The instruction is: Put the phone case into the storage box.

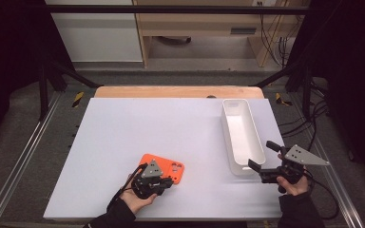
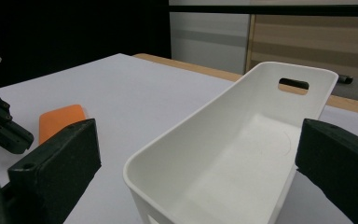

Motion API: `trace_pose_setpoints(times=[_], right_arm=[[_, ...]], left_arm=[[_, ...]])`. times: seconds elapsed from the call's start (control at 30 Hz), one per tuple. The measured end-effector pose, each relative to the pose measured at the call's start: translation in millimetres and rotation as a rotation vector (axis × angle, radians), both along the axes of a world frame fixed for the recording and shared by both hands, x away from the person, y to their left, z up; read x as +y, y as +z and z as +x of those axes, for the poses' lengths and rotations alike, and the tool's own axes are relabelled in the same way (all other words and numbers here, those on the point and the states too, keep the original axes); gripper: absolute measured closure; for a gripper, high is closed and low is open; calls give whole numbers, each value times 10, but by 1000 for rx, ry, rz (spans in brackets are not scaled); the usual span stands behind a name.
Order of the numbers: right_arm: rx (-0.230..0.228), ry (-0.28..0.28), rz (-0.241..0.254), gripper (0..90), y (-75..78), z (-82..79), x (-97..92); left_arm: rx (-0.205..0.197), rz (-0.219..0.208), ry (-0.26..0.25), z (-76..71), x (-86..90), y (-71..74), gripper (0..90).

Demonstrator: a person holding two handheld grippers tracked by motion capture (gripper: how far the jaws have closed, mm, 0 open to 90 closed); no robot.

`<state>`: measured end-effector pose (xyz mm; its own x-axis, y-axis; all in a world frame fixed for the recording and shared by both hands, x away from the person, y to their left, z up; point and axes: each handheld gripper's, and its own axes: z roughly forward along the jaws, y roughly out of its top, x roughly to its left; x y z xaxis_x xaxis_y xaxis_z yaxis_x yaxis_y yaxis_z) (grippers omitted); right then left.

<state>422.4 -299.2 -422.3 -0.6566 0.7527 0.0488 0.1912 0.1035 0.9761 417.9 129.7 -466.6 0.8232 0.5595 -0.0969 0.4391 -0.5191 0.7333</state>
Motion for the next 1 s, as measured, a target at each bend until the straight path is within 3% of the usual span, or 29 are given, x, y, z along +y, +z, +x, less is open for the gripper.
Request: trace_pose_setpoints(times=[0.13, 0.53, 1.0], right_arm=[[4, -1, 0, 3, -1, -1, 5], [5, -1, -1, 4, 6, -2, -3], [12, 6, -11, 3, -3, 0, 15]], left_arm=[[0, 19, 1, 11, -21, -23, 890], [-15, 50, 8, 51, -65, -76, 896], [-35, 42, 16, 84, -95, -92, 895]])
